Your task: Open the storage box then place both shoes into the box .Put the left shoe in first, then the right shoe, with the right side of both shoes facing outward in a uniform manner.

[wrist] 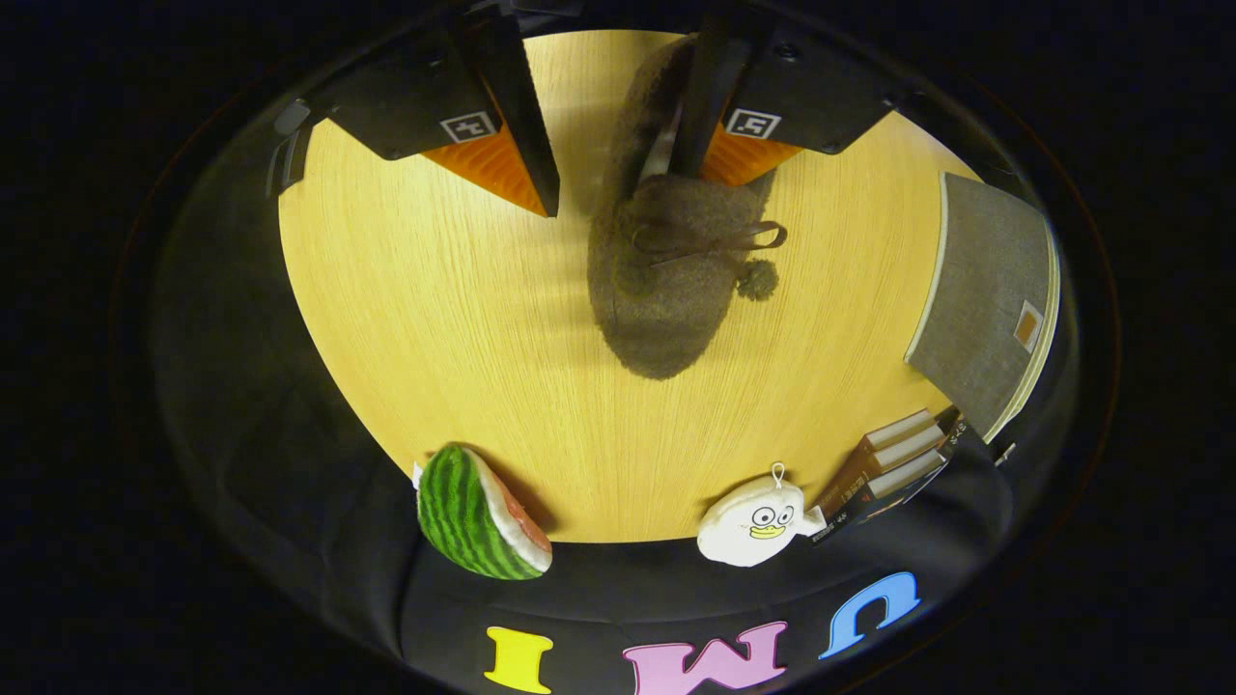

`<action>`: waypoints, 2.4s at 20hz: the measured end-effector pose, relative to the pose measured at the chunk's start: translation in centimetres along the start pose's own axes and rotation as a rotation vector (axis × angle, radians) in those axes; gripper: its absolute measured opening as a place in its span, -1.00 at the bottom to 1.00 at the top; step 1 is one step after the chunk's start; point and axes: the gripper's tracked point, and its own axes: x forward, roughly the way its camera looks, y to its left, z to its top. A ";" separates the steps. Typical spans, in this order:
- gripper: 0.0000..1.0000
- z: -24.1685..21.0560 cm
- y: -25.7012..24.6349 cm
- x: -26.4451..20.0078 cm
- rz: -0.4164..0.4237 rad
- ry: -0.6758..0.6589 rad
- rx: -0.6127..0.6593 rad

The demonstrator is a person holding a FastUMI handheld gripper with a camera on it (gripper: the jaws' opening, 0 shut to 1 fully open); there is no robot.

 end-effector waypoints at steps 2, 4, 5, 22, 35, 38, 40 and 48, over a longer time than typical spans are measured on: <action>0.23 0.0 0.4 0.6 0.016 0.016 0.001; -0.22 0.0 0.8 0.9 0.004 0.015 -0.008; -0.47 0.2 0.3 0.9 -0.029 0.013 -0.021; -0.90 11.1 13.9 -12.3 0.232 -0.074 0.200; -0.90 12.4 34.0 -16.2 0.333 0.035 0.098; -0.89 10.7 36.7 -14.4 0.302 0.084 0.082; -0.89 9.9 37.3 -13.2 0.270 0.094 0.062; -0.77 8.0 37.7 -11.0 0.206 0.134 0.030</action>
